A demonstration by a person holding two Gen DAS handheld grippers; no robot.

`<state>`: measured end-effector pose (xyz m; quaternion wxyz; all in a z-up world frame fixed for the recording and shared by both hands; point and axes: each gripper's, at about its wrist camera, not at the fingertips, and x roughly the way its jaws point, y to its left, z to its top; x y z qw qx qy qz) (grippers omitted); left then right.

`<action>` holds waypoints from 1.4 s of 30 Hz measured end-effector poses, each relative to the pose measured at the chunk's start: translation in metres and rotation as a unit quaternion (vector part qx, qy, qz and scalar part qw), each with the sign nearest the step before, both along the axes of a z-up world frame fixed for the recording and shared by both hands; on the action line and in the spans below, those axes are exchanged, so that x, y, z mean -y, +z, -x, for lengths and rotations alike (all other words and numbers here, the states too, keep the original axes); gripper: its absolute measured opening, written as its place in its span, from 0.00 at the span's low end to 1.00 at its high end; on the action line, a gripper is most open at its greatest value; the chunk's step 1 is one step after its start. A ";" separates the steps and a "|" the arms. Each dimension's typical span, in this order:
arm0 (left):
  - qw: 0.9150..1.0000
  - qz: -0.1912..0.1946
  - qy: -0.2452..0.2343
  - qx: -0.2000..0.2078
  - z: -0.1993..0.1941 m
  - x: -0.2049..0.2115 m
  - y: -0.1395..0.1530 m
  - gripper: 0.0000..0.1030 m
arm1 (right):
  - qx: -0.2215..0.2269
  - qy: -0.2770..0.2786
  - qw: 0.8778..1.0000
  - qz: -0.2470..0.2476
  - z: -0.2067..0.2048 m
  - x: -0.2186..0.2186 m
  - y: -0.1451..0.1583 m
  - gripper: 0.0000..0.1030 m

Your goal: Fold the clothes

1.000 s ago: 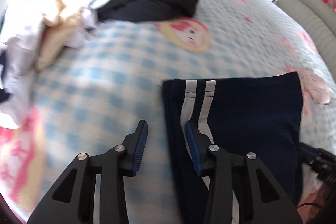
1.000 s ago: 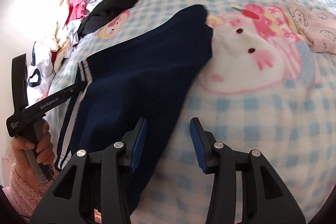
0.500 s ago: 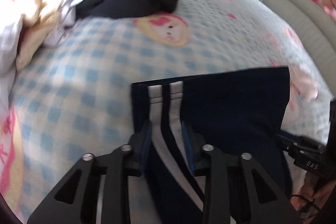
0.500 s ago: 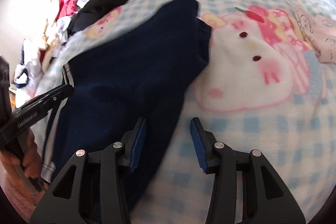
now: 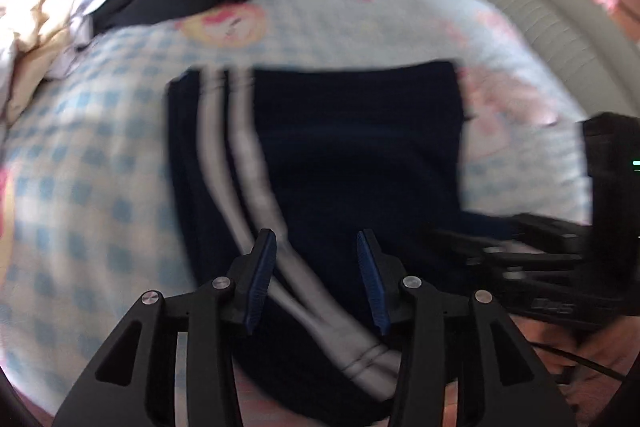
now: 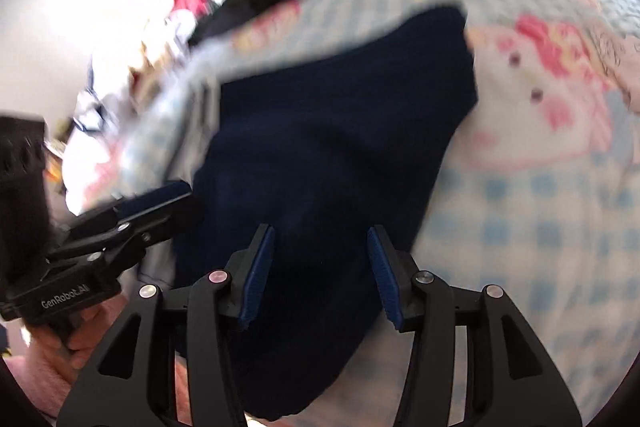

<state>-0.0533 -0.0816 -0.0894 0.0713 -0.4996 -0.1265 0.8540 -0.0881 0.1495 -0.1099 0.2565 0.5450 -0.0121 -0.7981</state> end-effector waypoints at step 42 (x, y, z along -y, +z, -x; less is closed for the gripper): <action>0.974 -0.208 0.025 0.085 -0.078 0.045 0.006 0.49 | 0.023 0.007 0.999 0.043 -0.046 -0.042 0.012 0.52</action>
